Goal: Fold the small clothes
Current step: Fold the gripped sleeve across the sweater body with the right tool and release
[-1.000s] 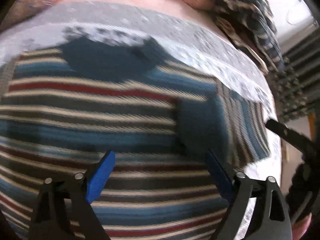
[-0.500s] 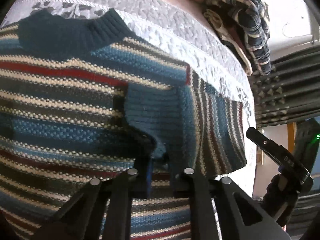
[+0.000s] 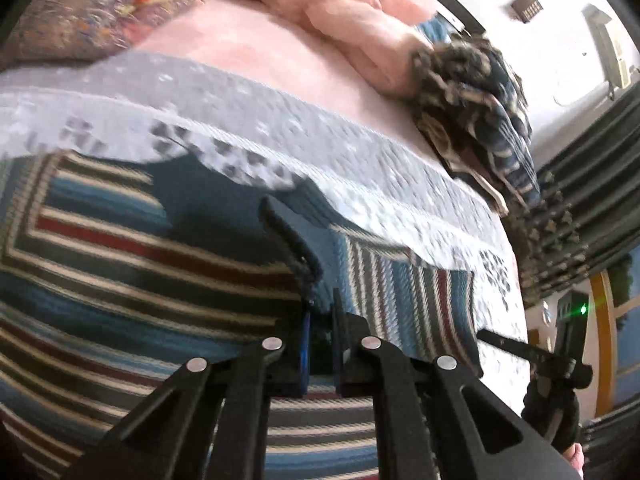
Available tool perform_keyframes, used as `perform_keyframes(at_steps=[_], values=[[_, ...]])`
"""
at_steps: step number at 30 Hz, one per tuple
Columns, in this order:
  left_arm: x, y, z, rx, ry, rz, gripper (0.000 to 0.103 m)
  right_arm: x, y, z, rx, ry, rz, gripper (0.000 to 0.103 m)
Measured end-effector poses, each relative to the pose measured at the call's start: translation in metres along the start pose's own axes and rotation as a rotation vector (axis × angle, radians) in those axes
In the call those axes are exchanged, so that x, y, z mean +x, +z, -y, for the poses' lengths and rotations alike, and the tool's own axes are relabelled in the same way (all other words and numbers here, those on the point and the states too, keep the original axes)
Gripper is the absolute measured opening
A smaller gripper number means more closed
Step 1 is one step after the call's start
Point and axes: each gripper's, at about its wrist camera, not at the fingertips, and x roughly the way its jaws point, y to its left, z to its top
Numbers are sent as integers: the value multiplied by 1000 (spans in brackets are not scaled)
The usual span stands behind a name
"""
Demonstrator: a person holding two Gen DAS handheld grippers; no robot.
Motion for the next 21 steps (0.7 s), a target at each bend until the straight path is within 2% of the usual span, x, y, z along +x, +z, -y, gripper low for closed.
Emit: perform_keyframes(at_steps=[5, 9, 14, 18, 20, 21], values=[[-20, 13, -43, -66, 58, 49, 8, 11, -5, -22, -53, 7, -31, 34], [-26, 17, -76, -112, 106, 57, 8, 17, -7, -37, -89, 10, -45, 34], [-10, 12, -110, -139, 149, 2, 8, 36, -12, -49, -125, -66, -79, 34], [11, 1, -128, -148, 186, -48, 9, 44, -12, -46, -117, -83, -88, 35], [17, -3, -134, -138, 198, -55, 15, 47, -12, -45, -123, -106, -89, 45], [17, -4, -136, -132, 192, -54, 16, 49, -12, -45, -125, -111, -89, 45]])
